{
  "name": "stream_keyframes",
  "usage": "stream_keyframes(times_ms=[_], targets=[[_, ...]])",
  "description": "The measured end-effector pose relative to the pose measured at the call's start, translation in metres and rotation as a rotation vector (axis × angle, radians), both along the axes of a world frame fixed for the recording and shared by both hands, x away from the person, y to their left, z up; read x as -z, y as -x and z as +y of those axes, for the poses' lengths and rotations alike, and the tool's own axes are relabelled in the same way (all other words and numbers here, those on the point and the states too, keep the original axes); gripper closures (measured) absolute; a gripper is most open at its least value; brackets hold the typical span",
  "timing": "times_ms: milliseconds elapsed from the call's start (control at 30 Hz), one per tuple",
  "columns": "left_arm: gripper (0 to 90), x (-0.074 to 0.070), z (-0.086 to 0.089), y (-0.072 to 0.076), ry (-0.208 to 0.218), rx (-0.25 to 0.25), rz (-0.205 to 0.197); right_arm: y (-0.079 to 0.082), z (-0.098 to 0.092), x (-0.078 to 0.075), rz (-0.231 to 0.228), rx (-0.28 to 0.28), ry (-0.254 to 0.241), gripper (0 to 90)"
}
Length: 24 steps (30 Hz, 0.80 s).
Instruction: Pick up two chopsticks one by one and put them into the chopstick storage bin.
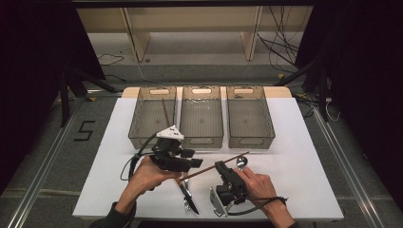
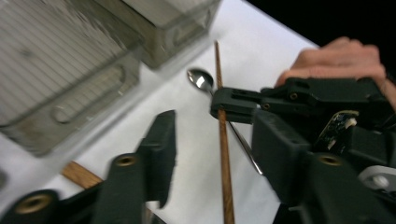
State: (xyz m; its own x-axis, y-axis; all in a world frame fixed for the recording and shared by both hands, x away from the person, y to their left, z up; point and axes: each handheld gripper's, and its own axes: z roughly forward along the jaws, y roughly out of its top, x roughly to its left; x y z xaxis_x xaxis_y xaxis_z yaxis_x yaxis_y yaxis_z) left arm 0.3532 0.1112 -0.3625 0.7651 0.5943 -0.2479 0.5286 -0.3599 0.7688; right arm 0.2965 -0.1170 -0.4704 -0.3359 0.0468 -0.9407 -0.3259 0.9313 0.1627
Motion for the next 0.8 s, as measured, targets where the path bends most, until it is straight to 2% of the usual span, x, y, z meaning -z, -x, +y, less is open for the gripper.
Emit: stream_keyframes(times_ms=[133, 167, 267, 300, 467, 633, 700, 800], targets=[[37.8, -0.010, 0.022, 0.001, 0.049, -0.047, -0.039, -0.006, -0.009, -0.006, 0.017, 0.030, -0.027, 85.7], [35.8, -0.011, 0.027, 0.002, 0.061, -0.059, -0.044, -0.008, -0.014, -0.009, 0.030, 0.052, -0.053, 85.7], [34.5, -0.012, 0.040, 0.004, 0.076, -0.087, -0.065, -0.011, -0.019, -0.014, 0.041, 0.067, -0.079, 85.8], [33.0, -0.010, 0.046, 0.006, 0.093, -0.097, -0.064, -0.013, -0.021, -0.020, 0.038, 0.081, -0.085, 85.8], [31.0, -0.002, 0.054, 0.009, 0.083, -0.095, -0.060, -0.019, -0.024, -0.031, 0.043, 0.096, -0.111, 85.8], [29.2, 0.010, 0.060, 0.011, 0.066, -0.112, -0.083, -0.027, -0.020, -0.050, 0.157, 0.129, -0.233, 85.7], [28.6, 0.016, 0.063, 0.012, 0.080, -0.121, -0.095, -0.032, -0.018, -0.060, 0.218, 0.144, -0.309, 85.7], [27.6, 0.026, 0.065, 0.015, 0.071, -0.137, -0.132, -0.040, -0.017, -0.077, 0.310, 0.134, -0.415, 85.7]])
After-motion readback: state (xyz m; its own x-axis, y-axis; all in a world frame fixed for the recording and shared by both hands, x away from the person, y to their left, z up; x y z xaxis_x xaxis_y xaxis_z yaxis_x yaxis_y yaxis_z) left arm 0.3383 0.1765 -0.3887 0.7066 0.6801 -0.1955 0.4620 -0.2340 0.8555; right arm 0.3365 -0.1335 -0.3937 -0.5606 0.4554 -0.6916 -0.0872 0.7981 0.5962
